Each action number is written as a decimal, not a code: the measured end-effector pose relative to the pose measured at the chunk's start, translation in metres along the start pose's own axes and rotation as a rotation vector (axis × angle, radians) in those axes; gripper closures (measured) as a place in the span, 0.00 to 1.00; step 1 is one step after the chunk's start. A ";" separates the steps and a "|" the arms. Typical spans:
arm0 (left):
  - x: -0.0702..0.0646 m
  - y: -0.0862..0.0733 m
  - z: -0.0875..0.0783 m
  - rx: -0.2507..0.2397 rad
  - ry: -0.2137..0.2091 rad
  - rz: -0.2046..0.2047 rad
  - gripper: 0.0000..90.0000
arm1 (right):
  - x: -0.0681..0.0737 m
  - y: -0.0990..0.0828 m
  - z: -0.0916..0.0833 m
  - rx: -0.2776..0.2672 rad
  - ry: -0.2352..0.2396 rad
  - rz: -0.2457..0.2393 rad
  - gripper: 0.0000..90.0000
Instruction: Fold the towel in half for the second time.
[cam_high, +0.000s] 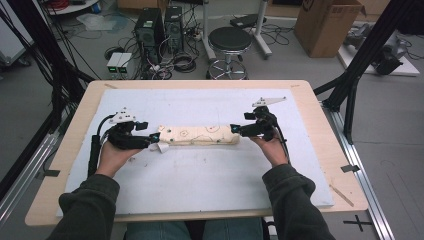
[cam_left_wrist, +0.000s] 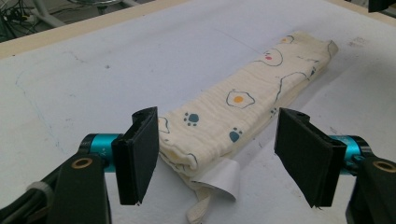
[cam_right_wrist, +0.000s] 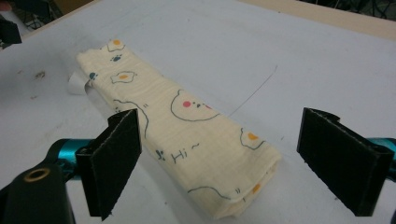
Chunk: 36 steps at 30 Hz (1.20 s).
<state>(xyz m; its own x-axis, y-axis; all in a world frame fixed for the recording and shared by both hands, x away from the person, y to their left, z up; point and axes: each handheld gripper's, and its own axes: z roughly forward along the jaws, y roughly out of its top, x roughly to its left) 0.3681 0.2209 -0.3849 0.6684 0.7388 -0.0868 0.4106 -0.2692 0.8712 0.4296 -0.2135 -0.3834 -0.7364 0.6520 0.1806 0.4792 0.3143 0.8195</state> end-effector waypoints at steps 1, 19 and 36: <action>0.000 0.000 0.000 -0.001 0.001 -0.001 0.35 | 0.000 0.000 -0.001 0.001 0.002 -0.003 0.14; -0.006 0.001 -0.008 0.001 -0.009 0.026 0.33 | 0.003 0.001 -0.016 -0.013 -0.017 -0.020 0.14; -0.010 -0.005 -0.015 -0.008 -0.003 0.028 0.31 | 0.006 -0.010 -0.031 -0.027 -0.046 -0.032 0.14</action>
<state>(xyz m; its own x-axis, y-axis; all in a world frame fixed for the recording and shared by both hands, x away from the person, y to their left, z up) 0.3505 0.2244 -0.3813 0.6813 0.7292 -0.0637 0.3867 -0.2847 0.8772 0.4057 -0.2345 -0.3735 -0.7284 0.6728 0.1295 0.4421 0.3171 0.8390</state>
